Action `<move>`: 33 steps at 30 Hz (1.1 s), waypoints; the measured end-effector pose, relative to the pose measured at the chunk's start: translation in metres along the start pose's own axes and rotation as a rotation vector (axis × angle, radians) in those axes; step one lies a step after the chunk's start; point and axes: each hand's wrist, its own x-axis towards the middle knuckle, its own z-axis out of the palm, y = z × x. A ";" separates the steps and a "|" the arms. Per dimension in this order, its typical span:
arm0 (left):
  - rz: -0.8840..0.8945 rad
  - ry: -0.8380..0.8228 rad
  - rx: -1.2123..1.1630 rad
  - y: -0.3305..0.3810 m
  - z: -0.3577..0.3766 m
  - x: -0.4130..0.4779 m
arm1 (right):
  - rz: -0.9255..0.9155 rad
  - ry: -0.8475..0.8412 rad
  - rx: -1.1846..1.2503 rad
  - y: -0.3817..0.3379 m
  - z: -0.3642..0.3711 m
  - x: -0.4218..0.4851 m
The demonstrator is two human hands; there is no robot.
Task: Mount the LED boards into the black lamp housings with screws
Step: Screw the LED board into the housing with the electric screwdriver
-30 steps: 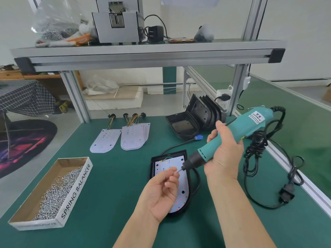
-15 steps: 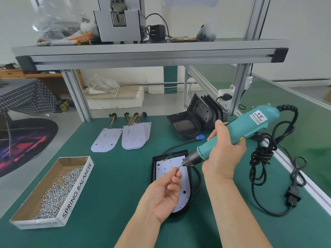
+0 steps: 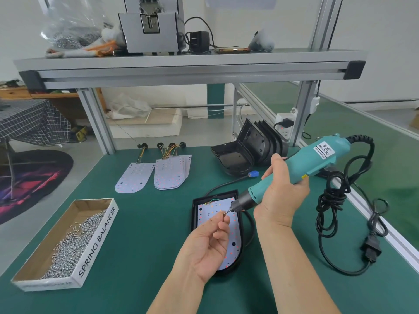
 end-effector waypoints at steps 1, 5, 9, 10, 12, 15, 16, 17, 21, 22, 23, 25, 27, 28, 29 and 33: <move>0.027 0.002 0.015 -0.001 0.000 0.000 | 0.001 0.015 -0.006 0.001 0.001 0.000; 0.167 0.025 0.091 -0.010 0.003 0.003 | 0.013 0.072 -0.031 0.004 0.003 -0.001; 0.220 0.055 0.065 -0.020 0.007 0.004 | -0.008 0.076 -0.050 0.005 0.005 -0.002; 0.229 0.063 0.056 -0.021 0.008 0.003 | -0.014 0.072 -0.051 0.004 0.005 -0.002; 0.242 0.069 0.028 -0.022 0.011 0.003 | -0.018 0.070 -0.045 0.003 0.007 -0.002; 0.250 0.072 -0.019 -0.021 0.015 0.004 | -0.004 0.073 -0.031 0.002 0.009 -0.001; 0.254 0.071 -0.003 -0.020 0.016 0.004 | 0.002 0.071 -0.025 0.001 0.009 0.000; 0.258 0.062 0.046 -0.018 0.016 0.003 | 0.006 0.068 -0.019 0.001 0.009 0.001; 0.377 0.136 0.585 -0.003 0.011 0.005 | 0.008 0.058 0.000 -0.004 0.010 0.015; 0.453 0.200 0.812 0.003 0.009 0.006 | -0.003 0.051 0.003 -0.004 0.010 0.019; 0.544 0.269 1.055 0.009 0.008 0.008 | -0.017 0.042 0.000 -0.004 0.011 0.022; 0.704 0.390 1.594 0.016 0.008 0.014 | -0.047 0.026 -0.031 -0.001 0.012 0.027; 0.731 0.443 2.005 0.017 0.012 0.018 | -0.078 0.007 -0.093 0.004 0.013 0.030; 0.723 0.440 2.136 0.015 0.014 0.021 | -0.101 -0.012 -0.132 0.007 0.013 0.031; 0.710 0.431 2.230 0.013 0.015 0.023 | -0.131 -0.038 -0.179 0.011 0.012 0.032; 0.715 0.394 2.425 0.013 0.014 0.030 | -0.253 -0.130 -0.379 0.025 0.007 0.036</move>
